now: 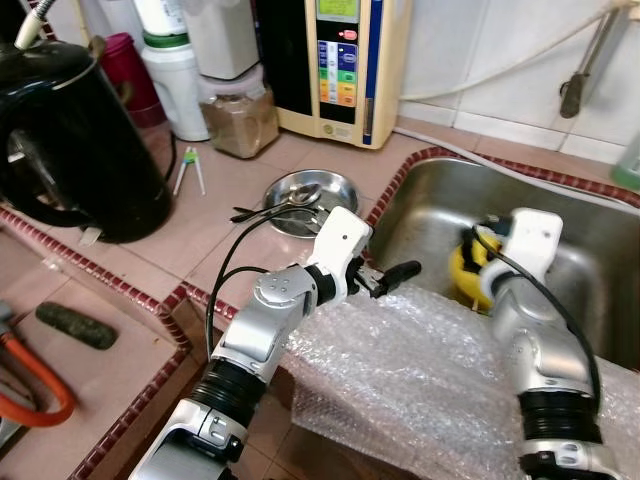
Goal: Kitchen organization
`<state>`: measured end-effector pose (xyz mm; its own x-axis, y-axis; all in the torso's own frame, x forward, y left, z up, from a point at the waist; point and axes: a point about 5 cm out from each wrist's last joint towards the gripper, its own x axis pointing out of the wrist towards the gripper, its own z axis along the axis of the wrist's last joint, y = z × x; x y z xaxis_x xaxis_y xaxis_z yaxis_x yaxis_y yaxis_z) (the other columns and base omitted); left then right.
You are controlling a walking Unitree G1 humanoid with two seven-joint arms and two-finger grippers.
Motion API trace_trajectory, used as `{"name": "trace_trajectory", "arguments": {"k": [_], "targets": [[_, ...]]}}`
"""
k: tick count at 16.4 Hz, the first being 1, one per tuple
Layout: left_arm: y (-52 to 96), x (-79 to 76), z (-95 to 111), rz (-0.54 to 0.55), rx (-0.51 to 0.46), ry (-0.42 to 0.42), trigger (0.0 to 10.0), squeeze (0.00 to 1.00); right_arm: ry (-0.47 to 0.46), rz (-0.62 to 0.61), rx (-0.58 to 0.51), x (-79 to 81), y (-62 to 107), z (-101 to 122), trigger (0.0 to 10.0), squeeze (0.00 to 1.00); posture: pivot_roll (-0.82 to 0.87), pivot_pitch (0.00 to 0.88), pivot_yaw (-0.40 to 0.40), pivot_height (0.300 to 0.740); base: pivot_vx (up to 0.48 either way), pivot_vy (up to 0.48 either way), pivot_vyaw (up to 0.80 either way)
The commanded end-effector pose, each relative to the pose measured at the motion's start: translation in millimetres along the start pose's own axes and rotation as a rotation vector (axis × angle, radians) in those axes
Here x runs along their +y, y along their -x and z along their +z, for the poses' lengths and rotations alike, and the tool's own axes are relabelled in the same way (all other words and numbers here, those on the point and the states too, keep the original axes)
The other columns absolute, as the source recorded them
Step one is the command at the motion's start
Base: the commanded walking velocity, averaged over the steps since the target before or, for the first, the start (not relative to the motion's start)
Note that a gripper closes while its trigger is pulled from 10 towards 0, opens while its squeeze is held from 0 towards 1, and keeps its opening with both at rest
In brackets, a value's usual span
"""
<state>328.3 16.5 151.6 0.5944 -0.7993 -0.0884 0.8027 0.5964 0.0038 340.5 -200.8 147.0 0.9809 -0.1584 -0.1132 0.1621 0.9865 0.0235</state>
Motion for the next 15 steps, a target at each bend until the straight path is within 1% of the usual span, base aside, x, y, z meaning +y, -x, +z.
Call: {"name": "trace_trajectory", "arguments": {"k": [1, 15], "targets": [[0.7, 1.9, 3.8, 0.007, -0.011, -0.02, 10.0, 1.0, -0.041, 0.028, -0.013, 4.4, 1.0, 3.0, 10.0, 1.0, -0.13, 0.079, 0.073, 0.74, 0.0, 0.0, 0.0], [0.7, 1.9, 3.8, 0.007, -0.011, -0.02, 10.0, 1.0, -0.041, 0.028, -0.013, 4.4, 1.0, 3.0, 10.0, 1.0, -0.13, 0.079, 0.073, 0.74, 0.0, 0.0, 0.0]]}}
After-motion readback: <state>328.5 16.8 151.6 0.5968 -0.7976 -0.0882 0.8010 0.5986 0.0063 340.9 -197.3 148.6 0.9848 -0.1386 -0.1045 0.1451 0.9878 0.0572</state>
